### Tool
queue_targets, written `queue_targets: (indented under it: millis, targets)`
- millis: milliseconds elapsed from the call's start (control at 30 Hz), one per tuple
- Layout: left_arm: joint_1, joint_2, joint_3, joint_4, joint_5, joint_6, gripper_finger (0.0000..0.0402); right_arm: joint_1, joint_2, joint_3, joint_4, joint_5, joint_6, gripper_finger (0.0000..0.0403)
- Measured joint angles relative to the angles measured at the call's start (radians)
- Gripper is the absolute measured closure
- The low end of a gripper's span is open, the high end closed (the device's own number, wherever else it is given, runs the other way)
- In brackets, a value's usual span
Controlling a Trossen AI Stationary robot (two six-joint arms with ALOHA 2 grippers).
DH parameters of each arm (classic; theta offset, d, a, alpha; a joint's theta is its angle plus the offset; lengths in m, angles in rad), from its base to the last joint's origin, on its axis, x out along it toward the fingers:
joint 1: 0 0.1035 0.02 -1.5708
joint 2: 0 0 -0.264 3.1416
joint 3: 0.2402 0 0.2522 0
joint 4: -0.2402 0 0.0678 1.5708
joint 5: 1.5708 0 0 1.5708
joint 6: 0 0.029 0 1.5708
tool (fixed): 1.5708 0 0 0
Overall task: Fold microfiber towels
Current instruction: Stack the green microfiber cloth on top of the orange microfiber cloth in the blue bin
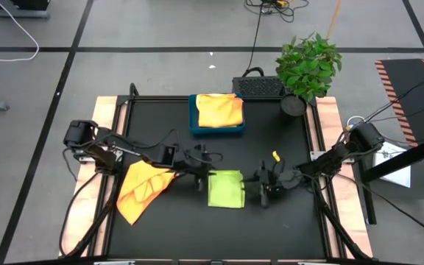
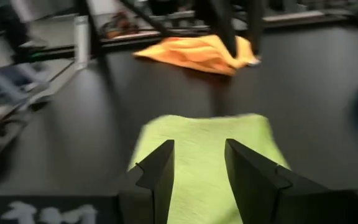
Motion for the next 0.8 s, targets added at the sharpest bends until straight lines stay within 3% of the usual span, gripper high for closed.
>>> queue_targets:
  millis: [100,300,433,567,800]
  targets:
    - [-0.043,0.021,0.0,0.05,0.002,-0.018,0.0326,0.001,0.02,0.041,-0.031,-0.055,-0.047,0.027]
    - [-0.124,0.083,0.0,0.131,-0.002,0.006,0.0338,-0.028,0.115,0.103,-0.146,-0.051,-0.062,0.0271]
    - [-0.146,0.118,0.0,0.161,-0.011,0.042,0.0348,-0.078,0.169,0.106,-0.18,0.02,-0.038,0.0271]
    - [-0.144,0.116,-0.001,0.172,-0.07,0.083,0.0359,-0.131,0.174,0.101,-0.235,0.116,-0.01,0.0271]
    - [-0.112,0.039,-0.001,0.16,-0.139,0.126,0.0371,-0.161,0.102,0.101,-0.221,0.082,-0.108,0.0271]
